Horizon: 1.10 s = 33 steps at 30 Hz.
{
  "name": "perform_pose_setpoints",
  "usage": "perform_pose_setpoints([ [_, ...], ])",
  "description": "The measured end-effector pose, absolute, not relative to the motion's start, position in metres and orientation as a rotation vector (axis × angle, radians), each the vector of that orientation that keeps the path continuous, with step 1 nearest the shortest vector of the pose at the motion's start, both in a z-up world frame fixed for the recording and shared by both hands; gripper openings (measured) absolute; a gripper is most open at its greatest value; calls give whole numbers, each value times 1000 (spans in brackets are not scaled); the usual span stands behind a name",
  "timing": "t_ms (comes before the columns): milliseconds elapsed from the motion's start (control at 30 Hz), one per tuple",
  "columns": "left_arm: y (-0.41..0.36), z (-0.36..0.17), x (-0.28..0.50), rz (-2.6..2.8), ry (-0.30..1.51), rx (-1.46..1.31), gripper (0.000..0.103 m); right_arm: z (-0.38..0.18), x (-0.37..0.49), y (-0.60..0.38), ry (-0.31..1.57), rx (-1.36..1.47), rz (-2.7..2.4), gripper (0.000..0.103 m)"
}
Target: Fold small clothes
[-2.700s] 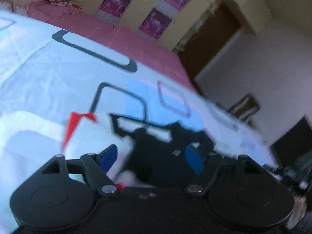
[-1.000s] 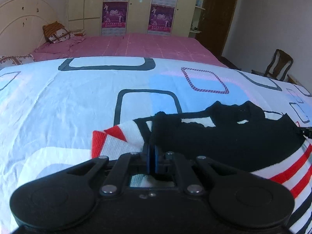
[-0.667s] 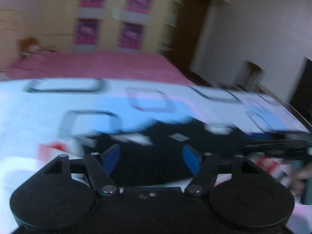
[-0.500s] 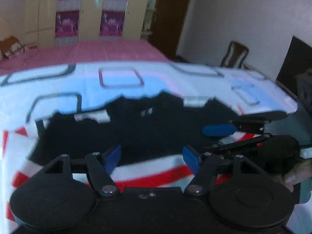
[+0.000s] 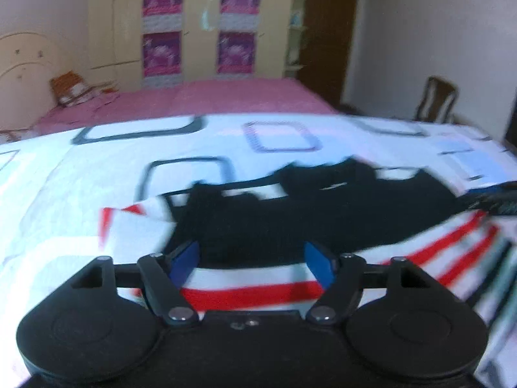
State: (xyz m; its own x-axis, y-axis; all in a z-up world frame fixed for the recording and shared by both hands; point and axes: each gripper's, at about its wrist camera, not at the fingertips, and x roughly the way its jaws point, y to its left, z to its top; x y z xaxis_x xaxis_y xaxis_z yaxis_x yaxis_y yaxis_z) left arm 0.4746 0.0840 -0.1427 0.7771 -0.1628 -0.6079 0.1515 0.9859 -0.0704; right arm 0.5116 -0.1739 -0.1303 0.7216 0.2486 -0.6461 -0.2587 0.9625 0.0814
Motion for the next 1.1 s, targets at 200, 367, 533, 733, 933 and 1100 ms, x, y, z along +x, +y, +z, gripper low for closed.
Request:
perform_pose_setpoints([
  [200, 32, -150, 448, -286, 694, -15, 73, -140, 472, -113, 738, -95, 507, 49],
  [367, 59, -153, 425, -236, 693, 29, 76, -143, 458, -137, 741, -143, 444, 49],
  [533, 120, -155, 403, -121, 693, 4, 73, -149, 456, -212, 842, -52, 241, 49],
  [733, 77, -135, 387, -174, 653, -20, 73, -117, 426, -173, 790, -17, 323, 49],
  [933, 32, -159, 377, -211, 755, 26, 75, -143, 401, -98, 903, -144, 375, 49],
  [1100, 39, -161, 365, -192, 756, 16, 75, -146, 377, -102, 877, -144, 364, 49],
])
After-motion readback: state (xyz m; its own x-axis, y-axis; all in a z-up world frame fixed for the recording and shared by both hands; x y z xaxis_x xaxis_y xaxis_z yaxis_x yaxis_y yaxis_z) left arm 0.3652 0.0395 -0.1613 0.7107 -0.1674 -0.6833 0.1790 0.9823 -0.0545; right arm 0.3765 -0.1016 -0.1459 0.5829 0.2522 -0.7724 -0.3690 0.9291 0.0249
